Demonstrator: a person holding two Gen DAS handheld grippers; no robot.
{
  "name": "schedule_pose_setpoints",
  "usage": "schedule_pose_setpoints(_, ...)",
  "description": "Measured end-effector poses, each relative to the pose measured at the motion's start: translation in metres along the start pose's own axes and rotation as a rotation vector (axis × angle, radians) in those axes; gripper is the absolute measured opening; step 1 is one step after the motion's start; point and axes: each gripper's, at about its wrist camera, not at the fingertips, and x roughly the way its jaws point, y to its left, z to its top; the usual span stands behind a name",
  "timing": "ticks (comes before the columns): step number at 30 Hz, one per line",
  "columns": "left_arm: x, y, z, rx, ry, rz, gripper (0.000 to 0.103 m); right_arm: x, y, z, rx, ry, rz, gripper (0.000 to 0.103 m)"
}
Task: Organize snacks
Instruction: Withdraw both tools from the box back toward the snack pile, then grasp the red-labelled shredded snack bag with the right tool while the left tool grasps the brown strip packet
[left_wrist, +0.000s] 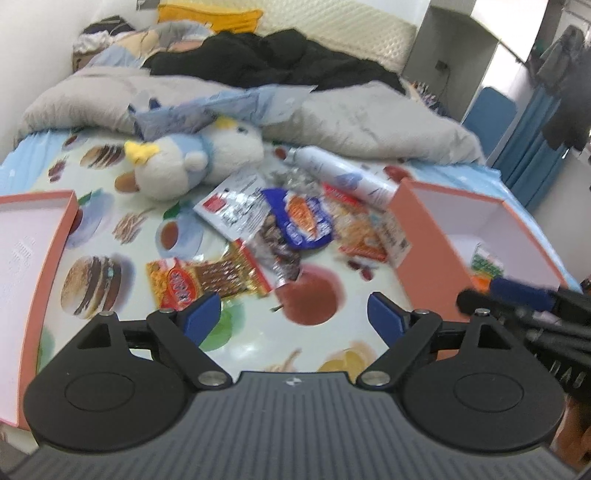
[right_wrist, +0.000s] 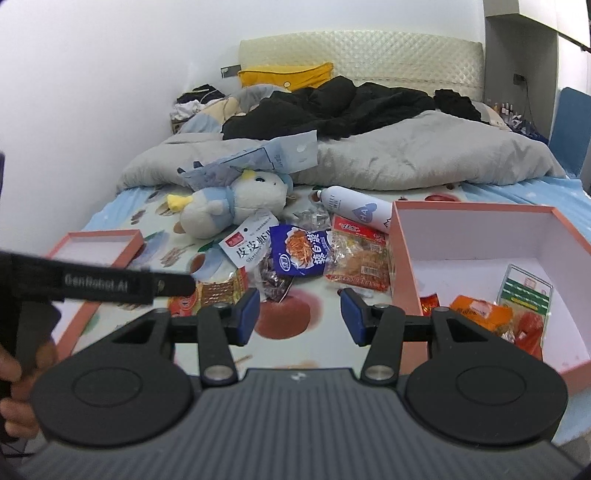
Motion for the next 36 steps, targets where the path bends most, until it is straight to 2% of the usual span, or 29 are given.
schedule_pose_setpoints(7, 0.039, 0.035, -0.002, -0.026, 0.046, 0.067, 0.092, 0.048, 0.008, 0.010, -0.107, 0.003, -0.040, 0.051)
schedule_pose_setpoints(13, 0.082, 0.059, -0.004, -0.014, 0.091, 0.108, 0.094, 0.098, 0.011, 0.007, -0.154, 0.056, -0.081, 0.050)
schedule_pose_setpoints(18, 0.117, 0.061, -0.007, 0.082, 0.136, 0.122, 0.094, 0.137, 0.015, 0.001, -0.217, 0.102, -0.123, 0.050)
schedule_pose_setpoints(23, 0.144, 0.059, -0.008, 0.229, 0.177, 0.148, 0.094, 0.175, 0.015, -0.004, -0.266, 0.152, -0.164, 0.050)
schedule_pose_setpoints(28, 0.162, 0.068, 0.000, 0.294, 0.207, 0.101, 0.094, 0.208, 0.016, -0.008, -0.337, 0.171, -0.225, 0.050)
schedule_pose_setpoints(34, 0.184, 0.062, 0.008, 0.433, 0.259, 0.034, 0.102, 0.240, 0.011, -0.013, -0.411, 0.212, -0.319, 0.051)
schedule_pose_setpoints(35, 0.186, 0.061, 0.009, 0.458, 0.260, 0.028, 0.103, 0.243, 0.010, -0.013, -0.411, 0.218, -0.322, 0.054)
schedule_pose_setpoints(36, 0.188, 0.059, 0.011, 0.476, 0.256, 0.023, 0.103, 0.245, 0.009, -0.013, -0.409, 0.215, -0.328, 0.061)
